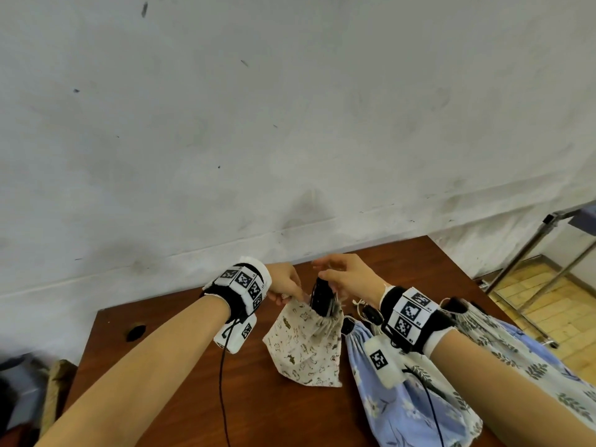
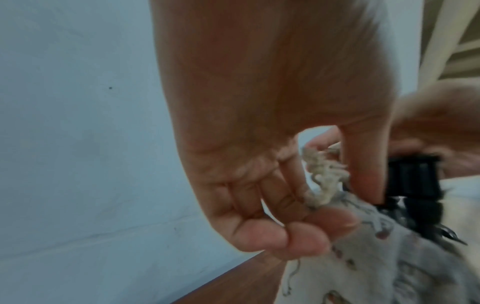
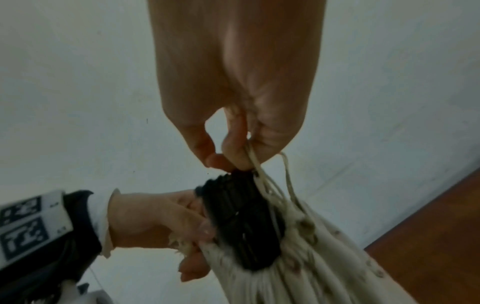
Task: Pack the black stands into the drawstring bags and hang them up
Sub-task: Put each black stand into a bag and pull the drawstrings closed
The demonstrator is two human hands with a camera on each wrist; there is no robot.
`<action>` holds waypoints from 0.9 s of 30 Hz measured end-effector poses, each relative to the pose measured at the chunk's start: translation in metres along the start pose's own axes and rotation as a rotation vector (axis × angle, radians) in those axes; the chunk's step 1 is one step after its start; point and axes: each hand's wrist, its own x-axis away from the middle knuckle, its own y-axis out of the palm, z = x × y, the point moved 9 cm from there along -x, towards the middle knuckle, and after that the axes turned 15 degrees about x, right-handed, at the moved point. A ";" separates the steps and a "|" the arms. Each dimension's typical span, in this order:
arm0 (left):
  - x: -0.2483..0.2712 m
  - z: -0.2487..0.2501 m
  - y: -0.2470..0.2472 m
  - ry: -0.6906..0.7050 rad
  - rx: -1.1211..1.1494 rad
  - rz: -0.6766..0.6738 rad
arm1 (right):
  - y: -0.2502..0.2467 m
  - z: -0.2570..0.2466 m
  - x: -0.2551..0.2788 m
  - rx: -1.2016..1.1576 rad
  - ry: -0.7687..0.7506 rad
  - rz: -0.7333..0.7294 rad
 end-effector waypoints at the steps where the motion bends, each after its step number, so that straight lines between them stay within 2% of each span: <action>1: 0.001 0.001 0.000 0.006 -0.028 0.000 | 0.001 0.002 0.000 0.018 0.006 0.000; 5: 0.001 0.009 -0.002 -0.002 -0.086 0.042 | 0.001 0.008 -0.004 0.102 0.003 0.024; 9: 0.004 0.024 -0.010 0.015 -0.179 0.133 | 0.007 0.022 -0.003 0.095 0.039 -0.040; 12: 0.005 0.036 -0.018 0.047 -0.228 0.219 | 0.000 0.031 -0.004 0.099 0.044 0.012; 15: 0.002 0.037 -0.022 0.028 -0.213 0.305 | 0.000 0.033 -0.002 0.086 0.055 -0.004; 21: 0.001 0.036 -0.013 -0.065 0.111 0.190 | 0.004 0.031 0.001 0.078 0.057 0.030; 25: 0.003 0.030 -0.012 -0.119 0.538 0.149 | 0.006 0.033 -0.001 0.115 0.085 0.006; 27: 0.005 0.031 -0.015 -0.119 0.552 0.143 | 0.005 0.033 0.000 0.122 0.089 0.015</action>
